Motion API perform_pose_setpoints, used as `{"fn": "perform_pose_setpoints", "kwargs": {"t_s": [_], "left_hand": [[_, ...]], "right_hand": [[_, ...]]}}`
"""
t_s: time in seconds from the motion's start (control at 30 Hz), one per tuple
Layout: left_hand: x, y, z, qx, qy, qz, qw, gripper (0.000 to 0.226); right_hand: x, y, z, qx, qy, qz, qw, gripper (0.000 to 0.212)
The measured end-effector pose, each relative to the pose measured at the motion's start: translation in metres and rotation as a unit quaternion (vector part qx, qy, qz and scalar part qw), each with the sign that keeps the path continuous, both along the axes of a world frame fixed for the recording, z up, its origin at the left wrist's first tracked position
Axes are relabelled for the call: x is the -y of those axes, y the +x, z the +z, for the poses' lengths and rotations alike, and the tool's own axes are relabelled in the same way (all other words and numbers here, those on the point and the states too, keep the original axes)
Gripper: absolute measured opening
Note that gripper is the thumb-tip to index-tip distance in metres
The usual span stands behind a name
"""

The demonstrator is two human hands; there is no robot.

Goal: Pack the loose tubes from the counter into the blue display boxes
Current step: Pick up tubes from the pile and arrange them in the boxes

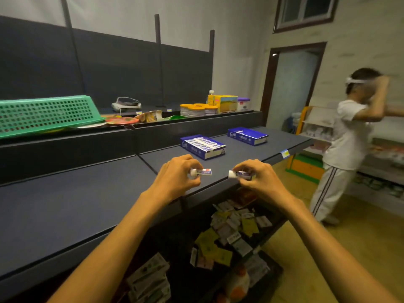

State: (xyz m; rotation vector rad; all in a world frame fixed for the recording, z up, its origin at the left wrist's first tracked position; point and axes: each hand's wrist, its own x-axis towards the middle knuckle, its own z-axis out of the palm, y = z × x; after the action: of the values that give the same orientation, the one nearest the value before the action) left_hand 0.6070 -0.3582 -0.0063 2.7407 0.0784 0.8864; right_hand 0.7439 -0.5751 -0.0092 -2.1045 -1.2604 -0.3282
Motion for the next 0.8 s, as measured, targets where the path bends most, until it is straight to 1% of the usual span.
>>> {"fn": "perform_pose_setpoints", "kwargs": {"t_s": [0.17,0.3,0.67,0.8], "left_hand": [[0.004,0.085,0.004,0.002,-0.001,-0.018,1.0,0.024],[0.002,0.145,0.01,0.014,0.0,-0.026,1.0,0.023],[0.015,0.293,0.015,-0.013,0.026,-0.017,0.999,0.023],[0.027,0.346,0.012,-0.009,0.022,0.012,1.0,0.024]], "right_hand": [[0.007,0.078,0.007,-0.012,-0.016,-0.033,0.999,0.027],[0.006,0.137,0.012,-0.028,0.0,-0.052,0.998,0.028],[0.02,0.287,0.006,-0.029,-0.005,-0.051,0.998,0.031],[0.03,0.354,0.003,-0.024,0.001,-0.028,0.999,0.03]]}}
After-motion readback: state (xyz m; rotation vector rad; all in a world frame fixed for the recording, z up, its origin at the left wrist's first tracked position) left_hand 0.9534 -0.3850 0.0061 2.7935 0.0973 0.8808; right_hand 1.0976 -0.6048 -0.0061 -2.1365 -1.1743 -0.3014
